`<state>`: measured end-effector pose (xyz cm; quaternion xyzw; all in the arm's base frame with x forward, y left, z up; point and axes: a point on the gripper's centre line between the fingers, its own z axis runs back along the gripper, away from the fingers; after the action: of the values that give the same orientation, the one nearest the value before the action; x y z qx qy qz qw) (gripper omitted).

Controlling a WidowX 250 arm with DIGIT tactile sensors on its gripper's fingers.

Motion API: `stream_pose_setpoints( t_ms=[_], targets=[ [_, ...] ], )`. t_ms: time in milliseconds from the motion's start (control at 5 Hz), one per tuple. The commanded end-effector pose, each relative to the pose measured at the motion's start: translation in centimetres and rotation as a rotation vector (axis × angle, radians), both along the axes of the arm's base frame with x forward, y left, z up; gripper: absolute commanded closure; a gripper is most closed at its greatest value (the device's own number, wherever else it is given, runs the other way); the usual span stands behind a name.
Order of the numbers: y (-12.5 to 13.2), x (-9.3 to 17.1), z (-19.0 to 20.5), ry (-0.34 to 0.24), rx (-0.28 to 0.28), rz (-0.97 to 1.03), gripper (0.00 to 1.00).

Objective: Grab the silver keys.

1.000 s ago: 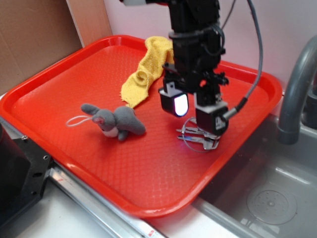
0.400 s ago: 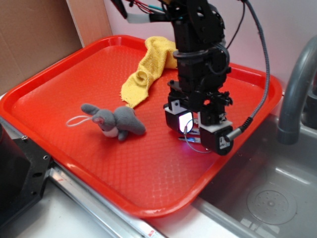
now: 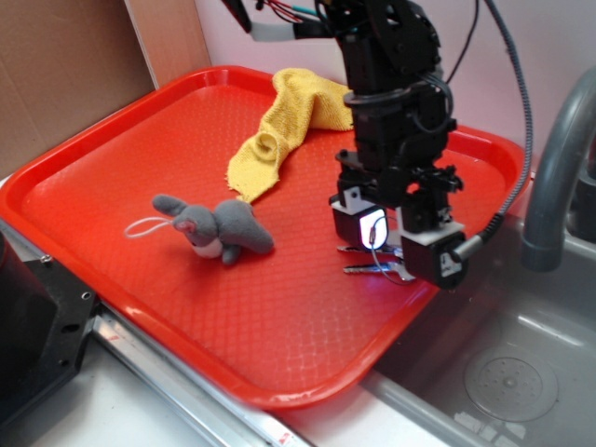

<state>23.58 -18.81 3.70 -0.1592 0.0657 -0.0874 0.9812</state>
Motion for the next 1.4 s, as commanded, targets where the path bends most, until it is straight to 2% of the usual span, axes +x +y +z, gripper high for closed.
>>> stream_pose_setpoints(
  t_ms=[0,200,400,600,1000,1200],
  targets=[
    [-1.2,1.0,-0.2,-0.002,-0.039,0.016,1.00],
    [-0.9,0.8,0.4,0.013,-0.037,0.000,1.00],
    [1.0,0.2,3.2,-0.013,-0.035,-0.017,1.00],
    [4.6,-0.5,6.0,-0.009,-0.020,0.059,1.00],
    [13.8,-2.4,12.8,0.010,0.099,0.375,1.00],
    [15.2,-1.8,15.0,-0.023,0.244,0.421,1.00]
  ],
)
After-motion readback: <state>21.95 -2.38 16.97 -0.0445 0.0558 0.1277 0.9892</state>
